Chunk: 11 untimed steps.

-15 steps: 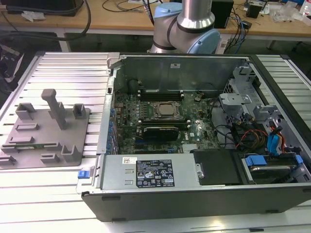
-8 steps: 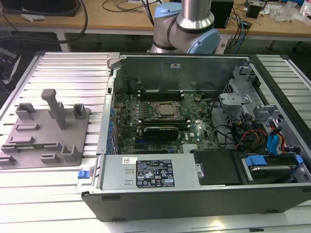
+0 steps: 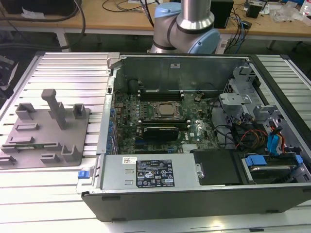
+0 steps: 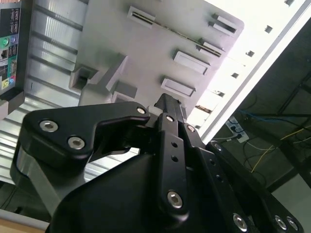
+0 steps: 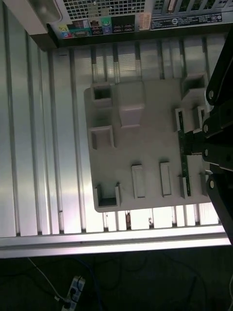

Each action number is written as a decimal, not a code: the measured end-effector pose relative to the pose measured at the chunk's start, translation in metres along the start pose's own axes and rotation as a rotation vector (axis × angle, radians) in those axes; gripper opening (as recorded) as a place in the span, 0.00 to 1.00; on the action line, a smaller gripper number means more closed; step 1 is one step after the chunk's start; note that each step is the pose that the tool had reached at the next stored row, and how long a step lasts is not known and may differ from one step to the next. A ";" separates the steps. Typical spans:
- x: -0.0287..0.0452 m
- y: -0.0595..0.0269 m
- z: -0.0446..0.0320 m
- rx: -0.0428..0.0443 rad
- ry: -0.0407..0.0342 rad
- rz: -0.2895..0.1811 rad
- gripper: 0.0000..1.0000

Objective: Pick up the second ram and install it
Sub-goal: 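Reach for the second ram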

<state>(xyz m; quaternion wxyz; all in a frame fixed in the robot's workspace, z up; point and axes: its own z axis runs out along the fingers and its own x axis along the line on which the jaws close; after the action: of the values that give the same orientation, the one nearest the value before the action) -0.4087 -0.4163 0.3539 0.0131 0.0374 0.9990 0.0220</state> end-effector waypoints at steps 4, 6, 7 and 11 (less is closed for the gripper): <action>-0.0005 -0.0072 0.0049 0.0001 0.0000 0.000 0.08; -0.0005 -0.0088 0.0080 0.0000 0.0000 0.000 0.08; -0.0004 -0.0096 0.0113 0.0001 0.0000 0.000 0.08; -0.0004 -0.0101 0.0146 0.0001 0.0001 0.000 0.08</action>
<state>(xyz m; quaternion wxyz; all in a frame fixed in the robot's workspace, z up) -0.4087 -0.4258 0.3388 0.0131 0.0374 0.9990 0.0220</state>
